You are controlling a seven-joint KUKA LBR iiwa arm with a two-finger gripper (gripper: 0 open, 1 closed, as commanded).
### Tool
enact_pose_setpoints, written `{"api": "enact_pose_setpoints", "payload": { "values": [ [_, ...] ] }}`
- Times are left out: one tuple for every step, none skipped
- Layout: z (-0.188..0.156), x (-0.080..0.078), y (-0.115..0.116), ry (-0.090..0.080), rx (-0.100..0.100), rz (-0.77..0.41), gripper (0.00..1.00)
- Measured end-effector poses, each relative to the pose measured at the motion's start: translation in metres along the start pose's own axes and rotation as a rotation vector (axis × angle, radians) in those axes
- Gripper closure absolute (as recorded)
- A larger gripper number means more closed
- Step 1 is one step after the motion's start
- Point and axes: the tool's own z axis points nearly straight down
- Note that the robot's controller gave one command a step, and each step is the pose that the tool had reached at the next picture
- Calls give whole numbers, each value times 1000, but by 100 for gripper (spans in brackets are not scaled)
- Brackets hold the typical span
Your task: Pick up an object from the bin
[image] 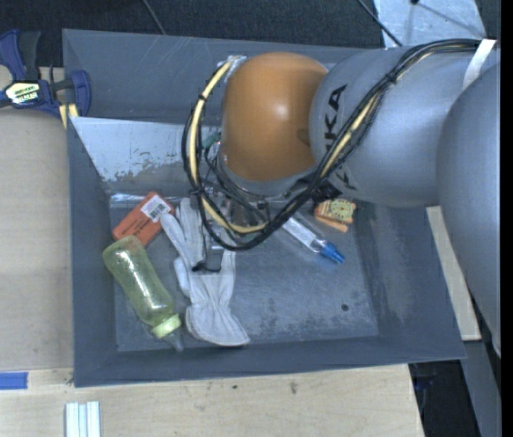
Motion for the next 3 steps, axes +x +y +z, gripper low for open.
{"api": "enact_pose_setpoints", "payload": {
  "values": [
    [-5,-1,-1,-8,-1,3,0],
    [13,-5,2,-13,-1,-126,0],
    [49,-10,5,-7,0,-266,0]
  ]
}}
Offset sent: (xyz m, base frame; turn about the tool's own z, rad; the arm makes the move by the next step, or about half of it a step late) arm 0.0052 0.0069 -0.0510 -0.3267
